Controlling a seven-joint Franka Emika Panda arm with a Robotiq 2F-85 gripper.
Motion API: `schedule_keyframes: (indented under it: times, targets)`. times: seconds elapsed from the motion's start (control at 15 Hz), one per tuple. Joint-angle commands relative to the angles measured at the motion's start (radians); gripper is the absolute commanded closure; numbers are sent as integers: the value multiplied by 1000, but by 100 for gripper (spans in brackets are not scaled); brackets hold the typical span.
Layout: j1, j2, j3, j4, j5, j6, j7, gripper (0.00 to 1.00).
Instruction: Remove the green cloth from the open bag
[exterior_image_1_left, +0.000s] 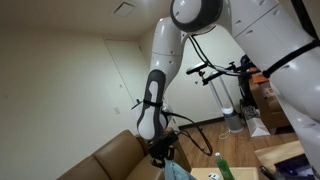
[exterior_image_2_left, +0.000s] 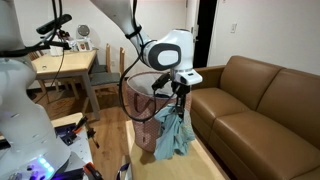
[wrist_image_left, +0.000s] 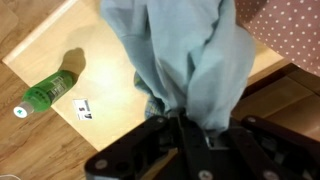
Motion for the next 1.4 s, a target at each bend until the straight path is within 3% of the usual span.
schedule_keyframes:
  times: [0.0, 0.07, 0.27, 0.67, 1.0, 1.27, 1.33]
  targets:
    - [40, 9, -38, 11, 18, -2, -12, 87]
    - [40, 9, -39, 16, 18, -2, -12, 94]
    - [13, 86, -51, 55, 90, -21, -67, 93]
    - [-85, 362, -37, 135, 397, 44, -247, 93]
    - [-100, 574, -63, 264, 489, 95, -200, 94]
    - [-124, 679, -66, 369, 535, 73, -193, 93]
    - [-126, 698, -65, 394, 535, 51, -200, 62]
